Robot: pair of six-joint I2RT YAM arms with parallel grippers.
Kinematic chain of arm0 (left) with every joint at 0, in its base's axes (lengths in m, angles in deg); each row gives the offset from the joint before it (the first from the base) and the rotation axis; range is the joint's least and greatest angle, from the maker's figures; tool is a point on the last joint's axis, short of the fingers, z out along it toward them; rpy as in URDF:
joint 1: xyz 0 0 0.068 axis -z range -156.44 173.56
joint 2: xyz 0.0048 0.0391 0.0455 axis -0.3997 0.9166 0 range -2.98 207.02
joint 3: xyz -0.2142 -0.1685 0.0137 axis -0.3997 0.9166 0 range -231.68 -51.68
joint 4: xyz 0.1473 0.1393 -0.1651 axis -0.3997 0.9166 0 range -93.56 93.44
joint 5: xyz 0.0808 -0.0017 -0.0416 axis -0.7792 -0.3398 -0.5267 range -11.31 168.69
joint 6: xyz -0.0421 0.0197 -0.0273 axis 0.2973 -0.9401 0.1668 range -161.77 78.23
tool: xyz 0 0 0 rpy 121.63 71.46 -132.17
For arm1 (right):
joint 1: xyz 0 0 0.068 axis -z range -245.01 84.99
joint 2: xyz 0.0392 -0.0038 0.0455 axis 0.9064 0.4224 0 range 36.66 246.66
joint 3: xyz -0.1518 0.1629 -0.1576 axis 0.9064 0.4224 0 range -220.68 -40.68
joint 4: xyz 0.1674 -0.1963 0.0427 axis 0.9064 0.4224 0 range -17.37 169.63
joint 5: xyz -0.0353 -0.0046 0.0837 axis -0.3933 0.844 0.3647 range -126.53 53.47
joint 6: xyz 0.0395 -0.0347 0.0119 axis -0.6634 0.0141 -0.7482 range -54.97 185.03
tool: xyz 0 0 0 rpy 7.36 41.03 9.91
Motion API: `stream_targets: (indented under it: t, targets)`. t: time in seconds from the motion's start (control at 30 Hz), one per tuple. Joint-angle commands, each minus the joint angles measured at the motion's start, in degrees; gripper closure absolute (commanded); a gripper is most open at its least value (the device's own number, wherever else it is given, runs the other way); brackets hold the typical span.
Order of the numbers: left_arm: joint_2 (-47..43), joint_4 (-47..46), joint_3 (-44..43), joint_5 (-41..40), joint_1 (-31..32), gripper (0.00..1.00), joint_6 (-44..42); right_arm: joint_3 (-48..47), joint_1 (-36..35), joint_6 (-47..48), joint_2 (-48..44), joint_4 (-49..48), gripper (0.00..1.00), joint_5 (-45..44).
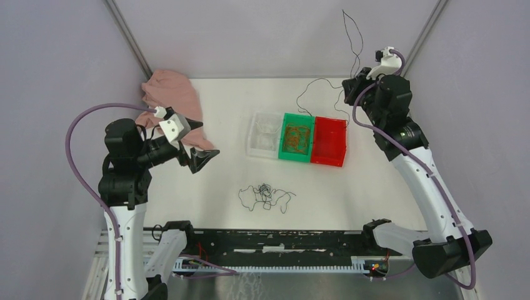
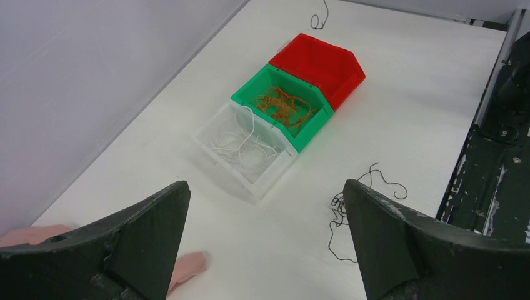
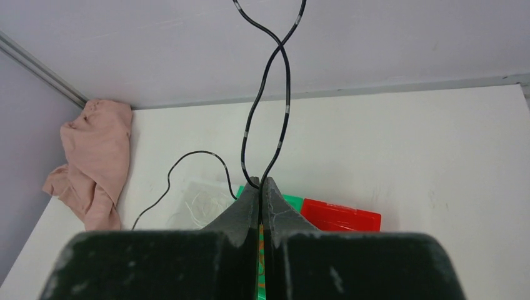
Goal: Untangle the cables
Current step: Place the cable in the bin.
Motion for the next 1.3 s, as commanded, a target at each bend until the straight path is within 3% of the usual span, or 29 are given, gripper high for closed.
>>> stream_targets:
  t: [0.0,0.3,0.5,0.7,0.97,1.27]
  targets:
    - [-0.82,-2.44,0.19,-0.65,0.02,0.01,-1.17,1.19,0.56,-3.75,1.70,-3.70,1.00,1.01]
    - [-1.57,-3.13,1.35,-0.69,0.06,0.01,-1.46,15.88,1.22,4.41,-0.56,-4.20,1.00,-9.74]
    - [-1.52,-4.41,1.70,-0.29,0.10,0.01,-0.62,16.01,1.22,11.95,-0.92,2.90,1.00,-21.57]
    - [-1.56,-4.49,1.57,-0.20,0.06,0.01,-0.46,17.34,1.23,17.56,-1.31,3.61,1.00,-30.26]
    - [-1.64,-5.01,1.35,-0.24,0.11,0.01,0.29,17.75,1.07,17.48,0.89,3.19,0.99,-25.23]
    - [-1.47,-5.01,1.44,-0.44,0.08,0.00,-0.05,12.72,-4.96,14.76,12.70,9.36,1.00,-20.87]
